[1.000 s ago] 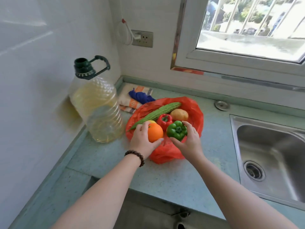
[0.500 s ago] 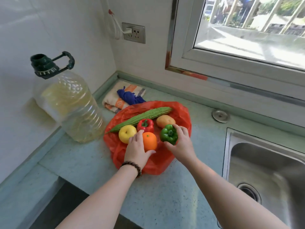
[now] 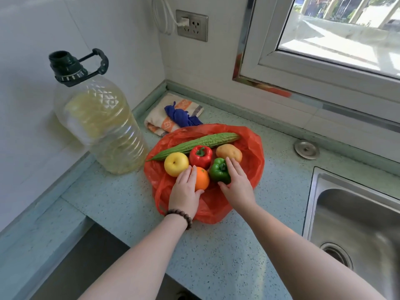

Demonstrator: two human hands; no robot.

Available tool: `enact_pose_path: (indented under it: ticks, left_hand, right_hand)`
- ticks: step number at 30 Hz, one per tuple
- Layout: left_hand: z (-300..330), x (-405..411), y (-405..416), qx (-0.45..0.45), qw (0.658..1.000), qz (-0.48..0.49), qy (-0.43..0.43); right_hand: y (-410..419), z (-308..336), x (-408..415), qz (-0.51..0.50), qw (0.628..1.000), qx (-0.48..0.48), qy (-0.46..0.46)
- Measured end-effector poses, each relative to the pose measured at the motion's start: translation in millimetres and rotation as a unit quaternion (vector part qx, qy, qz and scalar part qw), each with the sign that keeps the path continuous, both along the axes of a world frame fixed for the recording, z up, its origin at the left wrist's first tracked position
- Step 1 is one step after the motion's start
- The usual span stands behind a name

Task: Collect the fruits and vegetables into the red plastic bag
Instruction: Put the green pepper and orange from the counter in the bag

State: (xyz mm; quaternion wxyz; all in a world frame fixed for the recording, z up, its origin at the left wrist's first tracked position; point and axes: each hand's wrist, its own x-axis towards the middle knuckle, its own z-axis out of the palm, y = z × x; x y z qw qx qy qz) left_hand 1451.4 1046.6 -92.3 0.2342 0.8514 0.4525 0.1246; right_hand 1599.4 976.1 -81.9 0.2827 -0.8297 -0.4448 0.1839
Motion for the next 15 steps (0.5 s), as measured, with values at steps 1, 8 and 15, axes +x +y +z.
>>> enact_pose_path:
  ticks: [1, 8, 15]
  left_hand:
    - [-0.7, -0.3, -0.7, -0.002, 1.0, -0.004, 0.0]
    - [9.4, -1.8, -0.5, -0.002, 0.999, -0.032, 0.015]
    - [39.3, -0.4, 1.7, 0.035, 0.999, -0.032, 0.008]
  right_hand:
    - [0.4, -0.7, -0.3, 0.005, 1.0, -0.005, -0.002]
    - [-0.1, 1.4, -3.8, 0.006, 1.0, -0.025, -0.002]
    - [-11.0, 28.0, -14.4, -0.041, 0.999, 0.003, -0.012]
